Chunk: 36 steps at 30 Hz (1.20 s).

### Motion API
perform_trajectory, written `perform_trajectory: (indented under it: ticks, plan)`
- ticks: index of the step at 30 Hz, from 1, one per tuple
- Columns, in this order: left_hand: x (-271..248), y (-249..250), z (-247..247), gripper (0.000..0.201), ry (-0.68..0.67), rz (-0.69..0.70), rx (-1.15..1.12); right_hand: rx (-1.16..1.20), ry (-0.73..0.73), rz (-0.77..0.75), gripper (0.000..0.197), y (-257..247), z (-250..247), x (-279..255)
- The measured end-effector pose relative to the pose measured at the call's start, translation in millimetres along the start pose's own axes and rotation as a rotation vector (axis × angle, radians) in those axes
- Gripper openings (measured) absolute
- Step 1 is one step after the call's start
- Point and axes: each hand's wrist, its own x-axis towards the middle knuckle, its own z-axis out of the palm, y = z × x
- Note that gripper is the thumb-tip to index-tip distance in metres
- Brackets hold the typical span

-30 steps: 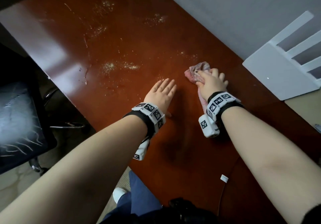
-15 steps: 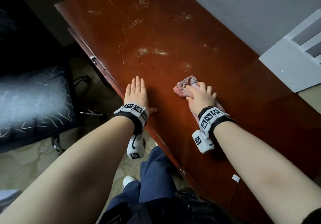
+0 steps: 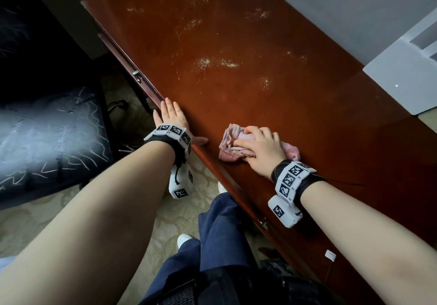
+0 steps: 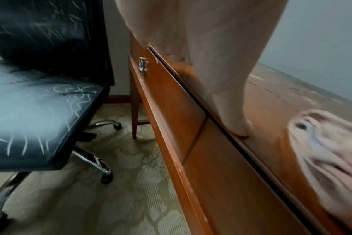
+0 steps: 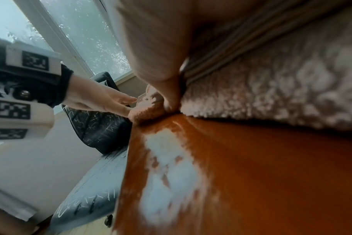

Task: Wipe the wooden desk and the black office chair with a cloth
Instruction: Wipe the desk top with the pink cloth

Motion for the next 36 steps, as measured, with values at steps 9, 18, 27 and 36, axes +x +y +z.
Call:
perform_trajectory:
  ticks: [9, 18, 27, 36]
  plan:
    - [26, -2, -24, 0.138, -0.114, -0.024, 0.041, 0.102, 0.024, 0.036, 0.041, -4, -21, 70]
    - [50, 11, -31, 0.088, -0.190, -0.170, -0.146, 0.179, 0.084, 0.126, 0.044, -7, -42, 163]
    - [48, 20, -43, 0.048, -0.149, -0.232, -0.286, 0.119, 0.065, 0.131, 0.052, -27, -44, 165]
    - [27, 17, -19, 0.086, -0.040, -0.157, -0.145, 0.016, -0.004, -0.084, 0.047, -11, -27, 93]
